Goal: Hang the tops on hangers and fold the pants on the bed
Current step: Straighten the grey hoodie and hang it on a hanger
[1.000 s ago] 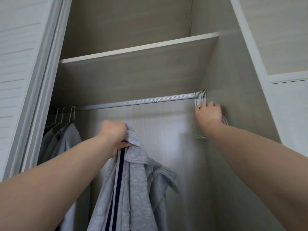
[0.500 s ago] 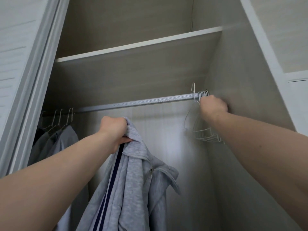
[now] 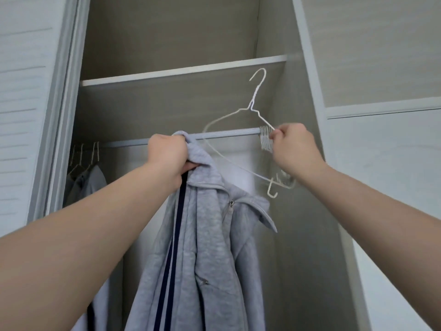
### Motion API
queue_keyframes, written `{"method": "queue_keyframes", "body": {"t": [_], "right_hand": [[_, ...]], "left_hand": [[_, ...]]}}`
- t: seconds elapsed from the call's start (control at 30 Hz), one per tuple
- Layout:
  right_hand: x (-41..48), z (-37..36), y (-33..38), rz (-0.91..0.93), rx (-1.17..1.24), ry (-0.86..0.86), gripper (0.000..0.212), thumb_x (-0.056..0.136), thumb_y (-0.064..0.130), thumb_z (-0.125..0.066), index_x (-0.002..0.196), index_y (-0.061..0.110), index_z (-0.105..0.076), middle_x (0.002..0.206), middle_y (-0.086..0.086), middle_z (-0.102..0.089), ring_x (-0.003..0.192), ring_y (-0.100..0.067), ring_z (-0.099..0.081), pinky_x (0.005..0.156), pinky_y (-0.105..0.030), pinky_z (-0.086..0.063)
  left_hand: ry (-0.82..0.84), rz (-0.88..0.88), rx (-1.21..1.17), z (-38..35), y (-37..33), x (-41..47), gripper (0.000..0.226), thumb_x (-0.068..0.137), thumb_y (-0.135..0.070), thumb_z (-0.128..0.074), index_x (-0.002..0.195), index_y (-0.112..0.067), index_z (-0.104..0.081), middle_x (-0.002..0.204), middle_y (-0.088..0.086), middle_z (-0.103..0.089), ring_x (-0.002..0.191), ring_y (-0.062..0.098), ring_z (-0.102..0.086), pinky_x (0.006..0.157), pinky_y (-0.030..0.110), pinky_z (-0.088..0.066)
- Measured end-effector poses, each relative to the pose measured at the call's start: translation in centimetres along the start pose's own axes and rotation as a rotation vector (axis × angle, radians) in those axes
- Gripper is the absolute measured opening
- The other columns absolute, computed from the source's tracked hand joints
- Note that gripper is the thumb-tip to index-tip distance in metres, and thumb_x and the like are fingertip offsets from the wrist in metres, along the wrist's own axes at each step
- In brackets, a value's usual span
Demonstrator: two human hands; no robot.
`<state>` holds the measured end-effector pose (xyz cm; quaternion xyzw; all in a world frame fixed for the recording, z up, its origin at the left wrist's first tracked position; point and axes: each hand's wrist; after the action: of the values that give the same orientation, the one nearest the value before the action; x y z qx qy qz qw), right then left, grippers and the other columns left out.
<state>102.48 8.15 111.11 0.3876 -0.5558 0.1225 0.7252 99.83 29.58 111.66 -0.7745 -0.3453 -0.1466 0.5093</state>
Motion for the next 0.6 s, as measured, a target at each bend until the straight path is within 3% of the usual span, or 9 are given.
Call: {"method": "queue_keyframes", "body": {"t": [0.1, 0.17, 0.23, 0.33, 0.43, 0.53, 0.6], "right_hand": [[-5.7, 4.5, -0.2, 0.014, 0.09, -0.037, 0.028, 0.099, 0.016, -0.046, 0.092, 0.013, -0.073, 0.061, 0.014, -0.058, 0.07, -0.017, -0.058, 0.061, -0.028, -0.033], [-9.9, 7.7, -0.6, -0.015, 0.179, -0.059, 0.026, 0.098, 0.016, -0.048, 0.085, 0.018, -0.07, 0.046, 0.019, -0.05, 0.049, -0.004, -0.047, 0.053, -0.024, -0.031], [-14.1, 11.0, -1.0, -0.063, 0.274, -0.082, 0.026, 0.099, 0.016, -0.048, 0.082, 0.022, -0.068, 0.044, 0.017, -0.048, 0.043, -0.006, -0.04, 0.05, -0.024, -0.031], [-19.3, 16.0, -1.7, -0.107, 0.329, -0.127, 0.027, 0.102, 0.02, -0.046, 0.084, 0.026, -0.065, 0.049, 0.012, -0.044, 0.046, -0.008, -0.037, 0.049, -0.023, -0.029], [-23.2, 20.2, -2.7, -0.184, 0.406, -0.168, 0.025, 0.102, 0.024, -0.042, 0.086, 0.029, -0.062, 0.053, 0.005, -0.04, 0.047, -0.012, -0.034, 0.043, -0.024, -0.03], [-26.2, 23.9, -4.5, -0.3, 0.46, -0.101, 0.016, 0.1, 0.032, -0.044, 0.095, 0.024, -0.058, 0.053, 0.001, -0.045, 0.045, -0.013, -0.04, 0.041, -0.023, -0.035], [-26.8, 26.4, -6.5, -0.425, 0.478, -0.011, 0.019, 0.1, 0.034, -0.053, 0.099, 0.016, -0.057, 0.053, -0.001, -0.049, 0.044, -0.017, -0.043, 0.042, -0.024, -0.038]], "left_hand": [[0.009, -0.047, 0.134, 0.2, -0.4, -3.2, 0.006, 0.1, -0.004, -0.05, 0.096, -0.009, -0.054, 0.086, 0.011, -0.062, 0.066, 0.02, -0.067, 0.051, 0.03, -0.059], [0.032, -0.053, 0.164, 0.5, 0.0, -5.3, 0.004, 0.1, -0.009, -0.053, 0.097, -0.01, -0.056, 0.087, 0.008, -0.064, 0.069, 0.019, -0.067, 0.054, 0.027, -0.058], [0.06, 0.0, 0.161, 0.8, 0.6, -7.4, 0.009, 0.1, -0.009, -0.052, 0.093, -0.011, -0.057, 0.088, 0.008, -0.064, 0.07, 0.018, -0.067, 0.052, 0.026, -0.057], [0.195, 0.128, 0.123, 1.0, 2.1, -10.5, 0.017, 0.1, -0.003, -0.048, 0.104, -0.007, -0.064, 0.095, 0.013, -0.066, 0.073, 0.018, -0.068, 0.05, 0.026, -0.058], [0.25, 0.197, 0.167, 0.6, 3.7, -13.4, 0.019, 0.1, -0.007, -0.049, 0.092, -0.012, -0.066, 0.09, 0.01, -0.068, 0.062, 0.011, -0.07, 0.05, 0.023, -0.057], [0.281, 0.255, 0.232, -0.1, 5.3, -16.8, 0.016, 0.099, -0.009, -0.053, 0.096, -0.01, -0.068, 0.091, 0.009, -0.071, 0.068, 0.013, -0.071, 0.056, 0.025, -0.058], [0.288, 0.272, 0.289, -0.9, 6.1, -19.6, 0.017, 0.097, -0.01, -0.057, 0.084, -0.011, -0.068, 0.074, 0.003, -0.074, 0.061, 0.011, -0.072, 0.05, 0.023, -0.056]]}}
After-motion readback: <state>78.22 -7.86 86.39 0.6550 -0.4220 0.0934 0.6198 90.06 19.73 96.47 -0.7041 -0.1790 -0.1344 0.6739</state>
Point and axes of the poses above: each hand's wrist, its own x-axis towards the middle knuckle, its own z-axis out of the back of the hand, y = z × x
